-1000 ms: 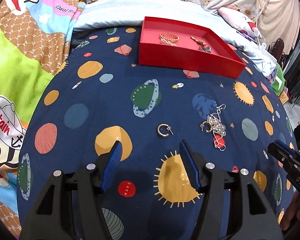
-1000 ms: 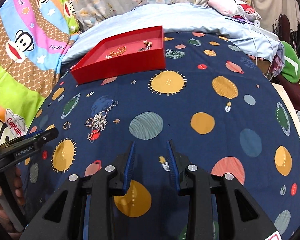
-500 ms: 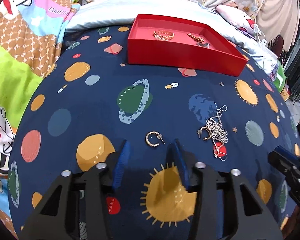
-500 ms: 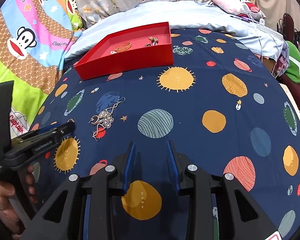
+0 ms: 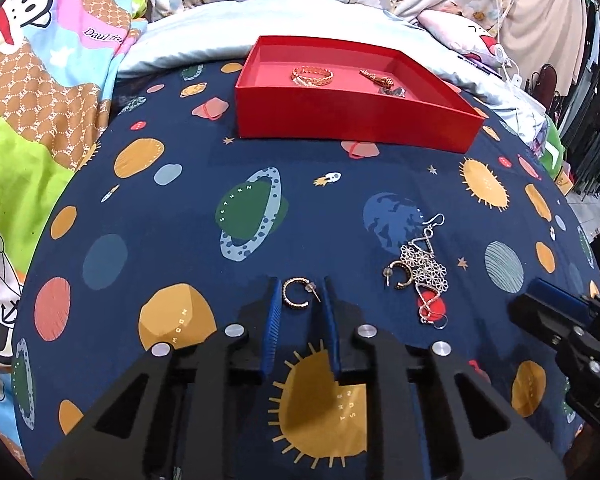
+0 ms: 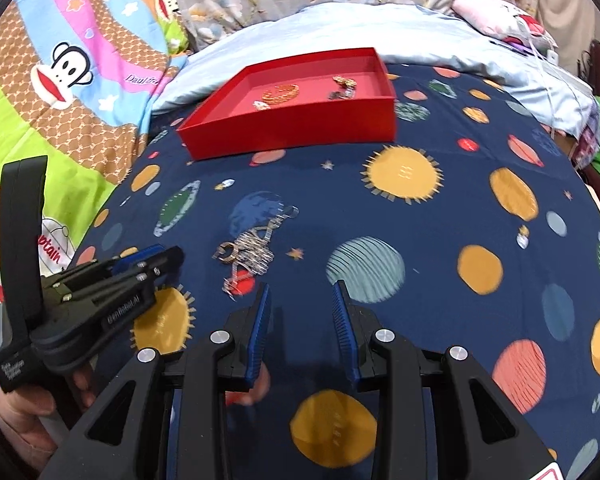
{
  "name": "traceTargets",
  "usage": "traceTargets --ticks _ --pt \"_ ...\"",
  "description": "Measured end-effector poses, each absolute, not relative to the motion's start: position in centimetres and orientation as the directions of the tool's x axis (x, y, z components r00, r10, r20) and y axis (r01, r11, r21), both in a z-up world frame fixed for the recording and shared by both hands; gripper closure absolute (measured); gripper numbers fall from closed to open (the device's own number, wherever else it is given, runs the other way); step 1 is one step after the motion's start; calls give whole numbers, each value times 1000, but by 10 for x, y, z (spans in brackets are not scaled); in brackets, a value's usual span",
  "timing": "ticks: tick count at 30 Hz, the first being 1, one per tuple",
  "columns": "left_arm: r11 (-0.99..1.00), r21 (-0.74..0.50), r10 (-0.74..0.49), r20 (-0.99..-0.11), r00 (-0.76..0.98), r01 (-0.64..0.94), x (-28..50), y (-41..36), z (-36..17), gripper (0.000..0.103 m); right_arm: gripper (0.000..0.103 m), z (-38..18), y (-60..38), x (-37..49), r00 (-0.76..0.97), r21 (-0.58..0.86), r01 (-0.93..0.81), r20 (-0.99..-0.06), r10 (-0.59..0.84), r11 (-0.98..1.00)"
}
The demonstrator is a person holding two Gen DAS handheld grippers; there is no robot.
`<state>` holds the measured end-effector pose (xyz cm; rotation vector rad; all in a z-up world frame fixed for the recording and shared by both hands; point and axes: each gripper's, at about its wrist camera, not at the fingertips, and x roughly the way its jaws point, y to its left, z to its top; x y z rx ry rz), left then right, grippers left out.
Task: Organize jewelry
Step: 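Close the left tool on the gold hoop earring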
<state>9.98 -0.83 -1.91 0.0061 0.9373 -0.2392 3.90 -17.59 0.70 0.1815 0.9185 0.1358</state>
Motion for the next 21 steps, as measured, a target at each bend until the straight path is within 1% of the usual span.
traceTargets --ticks 10,15,16,21 --pt "980 -126 -193 -798 571 155 91 25 -6 84 72 2 -130 71 574 210 -157 -776 263 965" --pt "982 -134 -185 -801 569 130 91 38 -6 84 76 -5 -118 83 560 198 -178 -785 265 964" --pt "982 -137 -186 -801 570 128 91 40 -5 84 79 -7 -117 85 555 198 -180 -789 265 964" --pt "981 -146 -194 -800 567 129 92 43 -6 84 86 -13 -113 90 540 191 -184 -800 261 964"
